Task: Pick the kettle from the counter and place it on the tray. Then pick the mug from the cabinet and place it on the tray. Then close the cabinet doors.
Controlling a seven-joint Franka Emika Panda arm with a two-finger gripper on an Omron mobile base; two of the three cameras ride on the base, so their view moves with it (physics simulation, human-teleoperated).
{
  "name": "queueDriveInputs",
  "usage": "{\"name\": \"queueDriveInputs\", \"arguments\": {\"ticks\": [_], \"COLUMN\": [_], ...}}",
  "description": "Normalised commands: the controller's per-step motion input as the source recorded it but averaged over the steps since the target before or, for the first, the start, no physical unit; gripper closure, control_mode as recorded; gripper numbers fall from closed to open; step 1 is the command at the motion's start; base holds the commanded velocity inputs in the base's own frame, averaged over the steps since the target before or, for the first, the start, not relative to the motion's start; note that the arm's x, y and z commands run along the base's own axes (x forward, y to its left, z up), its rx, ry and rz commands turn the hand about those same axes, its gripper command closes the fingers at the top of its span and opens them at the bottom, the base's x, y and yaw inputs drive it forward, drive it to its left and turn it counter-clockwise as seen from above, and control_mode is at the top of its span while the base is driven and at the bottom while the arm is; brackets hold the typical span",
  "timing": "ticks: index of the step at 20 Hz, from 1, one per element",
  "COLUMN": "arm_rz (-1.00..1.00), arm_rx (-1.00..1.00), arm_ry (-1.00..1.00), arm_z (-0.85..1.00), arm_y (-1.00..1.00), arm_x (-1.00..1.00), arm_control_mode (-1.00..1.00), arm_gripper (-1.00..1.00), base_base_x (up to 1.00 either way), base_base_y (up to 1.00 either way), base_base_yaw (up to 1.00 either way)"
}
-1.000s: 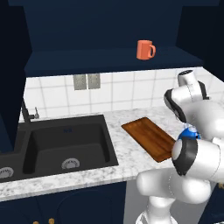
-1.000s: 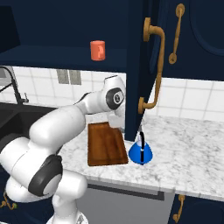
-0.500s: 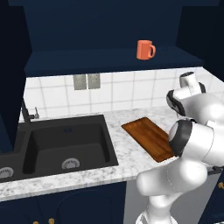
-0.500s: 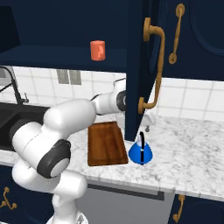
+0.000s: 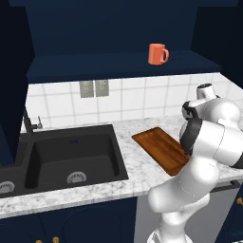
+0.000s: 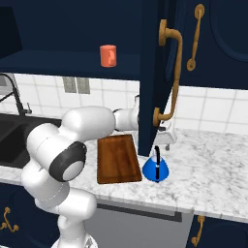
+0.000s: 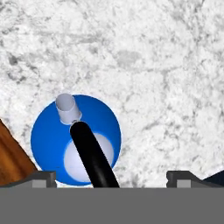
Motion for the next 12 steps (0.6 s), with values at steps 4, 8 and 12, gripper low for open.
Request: {"name": "queueDriveInputs", "arguments": {"ticks": [4, 8, 12], "arm_rz": [0.03, 0.00, 0.00], "arm_rx": [0.07, 0.00, 0.00], "arm_ry": [-0.06, -0.02, -0.03], "arm_z": [-0.15, -0.29, -0.26], "arm_y": [-0.20, -0.01, 0.01], "arm_x": [-0.03, -0.01, -0.01], "arm_control_mode": [-1.00, -1.00, -1.00], "arm_gripper": [-1.00, 1.00, 1.00], "base_base_x": [0.00, 0.00, 0.00], "base_base_y": [0.00, 0.00, 0.00], "base_base_yaw": [0.00, 0.00, 0.00]}}
